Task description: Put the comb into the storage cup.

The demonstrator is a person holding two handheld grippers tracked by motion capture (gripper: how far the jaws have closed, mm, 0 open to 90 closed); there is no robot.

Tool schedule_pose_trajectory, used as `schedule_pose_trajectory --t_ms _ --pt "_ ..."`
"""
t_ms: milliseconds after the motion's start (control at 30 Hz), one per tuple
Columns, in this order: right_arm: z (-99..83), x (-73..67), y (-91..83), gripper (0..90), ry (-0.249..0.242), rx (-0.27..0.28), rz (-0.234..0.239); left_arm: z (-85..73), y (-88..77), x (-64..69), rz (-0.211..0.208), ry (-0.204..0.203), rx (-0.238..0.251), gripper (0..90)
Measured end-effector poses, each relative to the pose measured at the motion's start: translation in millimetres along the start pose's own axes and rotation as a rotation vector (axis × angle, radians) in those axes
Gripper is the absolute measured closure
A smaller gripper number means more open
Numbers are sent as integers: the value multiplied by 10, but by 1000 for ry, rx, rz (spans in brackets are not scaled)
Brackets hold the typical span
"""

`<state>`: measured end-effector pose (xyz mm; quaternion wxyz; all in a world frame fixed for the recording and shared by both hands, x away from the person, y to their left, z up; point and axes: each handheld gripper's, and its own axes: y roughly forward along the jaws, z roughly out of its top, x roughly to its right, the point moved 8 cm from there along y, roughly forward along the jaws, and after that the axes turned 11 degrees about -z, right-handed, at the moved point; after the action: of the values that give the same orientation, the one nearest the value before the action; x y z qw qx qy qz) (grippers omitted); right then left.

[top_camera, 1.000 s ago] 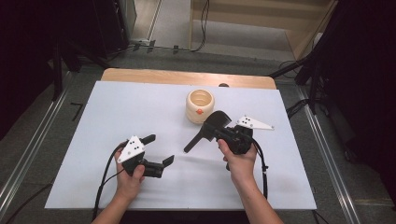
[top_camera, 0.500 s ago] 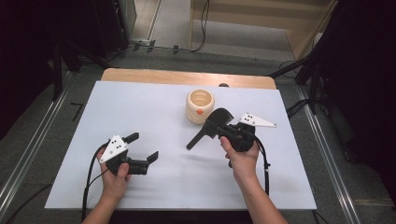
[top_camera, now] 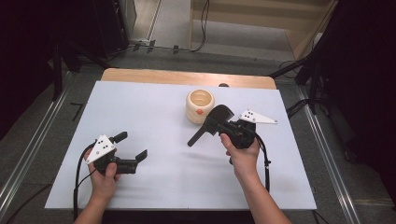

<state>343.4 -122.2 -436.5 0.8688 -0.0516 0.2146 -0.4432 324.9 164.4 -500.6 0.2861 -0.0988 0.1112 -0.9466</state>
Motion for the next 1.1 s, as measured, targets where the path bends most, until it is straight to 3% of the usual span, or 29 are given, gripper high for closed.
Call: schedule_pose_trajectory --t_ms 700,1100 --pt "136 74 -26 824 -20 13 -27 -81 -288 -176 54 0 2 0" --pt "223 102 -22 824 -28 19 -42 -114 -356 -222 65 -3 0 0"
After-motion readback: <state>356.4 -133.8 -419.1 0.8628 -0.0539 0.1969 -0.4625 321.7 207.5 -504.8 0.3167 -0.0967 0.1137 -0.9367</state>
